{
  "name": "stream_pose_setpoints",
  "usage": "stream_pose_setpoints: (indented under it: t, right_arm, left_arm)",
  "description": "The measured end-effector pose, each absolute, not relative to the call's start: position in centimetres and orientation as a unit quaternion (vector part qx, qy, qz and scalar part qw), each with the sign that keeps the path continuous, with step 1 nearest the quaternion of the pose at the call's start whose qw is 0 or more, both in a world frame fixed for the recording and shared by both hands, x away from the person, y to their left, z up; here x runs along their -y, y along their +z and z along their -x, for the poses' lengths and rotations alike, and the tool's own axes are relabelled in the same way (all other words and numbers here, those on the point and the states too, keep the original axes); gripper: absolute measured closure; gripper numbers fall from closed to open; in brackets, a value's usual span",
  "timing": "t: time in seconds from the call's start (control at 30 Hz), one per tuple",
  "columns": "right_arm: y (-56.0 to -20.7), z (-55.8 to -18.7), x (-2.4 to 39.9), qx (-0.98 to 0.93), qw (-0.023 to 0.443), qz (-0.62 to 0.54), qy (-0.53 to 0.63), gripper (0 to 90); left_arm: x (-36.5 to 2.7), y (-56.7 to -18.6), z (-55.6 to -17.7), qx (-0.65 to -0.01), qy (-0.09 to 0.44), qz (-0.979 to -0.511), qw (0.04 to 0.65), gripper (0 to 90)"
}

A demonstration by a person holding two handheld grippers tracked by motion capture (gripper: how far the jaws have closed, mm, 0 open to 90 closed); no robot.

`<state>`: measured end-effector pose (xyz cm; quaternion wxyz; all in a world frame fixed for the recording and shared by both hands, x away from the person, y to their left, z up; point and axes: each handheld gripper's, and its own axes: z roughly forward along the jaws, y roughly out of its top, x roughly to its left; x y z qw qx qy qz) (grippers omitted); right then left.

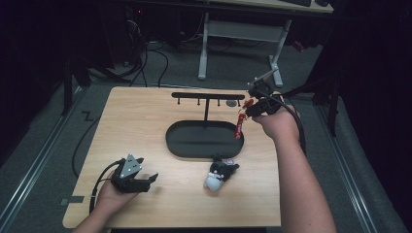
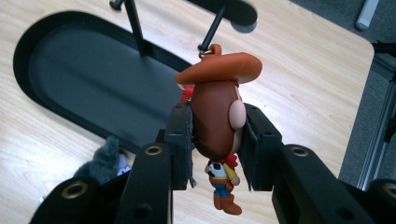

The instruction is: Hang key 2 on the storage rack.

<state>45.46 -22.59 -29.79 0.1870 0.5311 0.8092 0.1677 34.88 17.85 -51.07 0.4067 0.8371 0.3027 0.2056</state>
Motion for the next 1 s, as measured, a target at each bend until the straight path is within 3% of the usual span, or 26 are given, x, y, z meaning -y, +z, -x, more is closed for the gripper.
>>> stream_pose_setpoints:
  t: [0.6, 1.0]
  right_arm:
    - [-30.6, -48.7, 21.8, -0.799, 0.193, -0.548, 0.156, 67.9]
    - [-32.6, -48.4, 22.8, -0.79, 0.181, -0.565, 0.156, 67.8]
  left_arm:
    - [-17.9, -51.1, -34.9, -0.3, 0.205, -0.84, 0.403, 22.4]
    - [-17.8, -51.1, -34.9, -0.297, 0.205, -0.842, 0.402, 22.5]
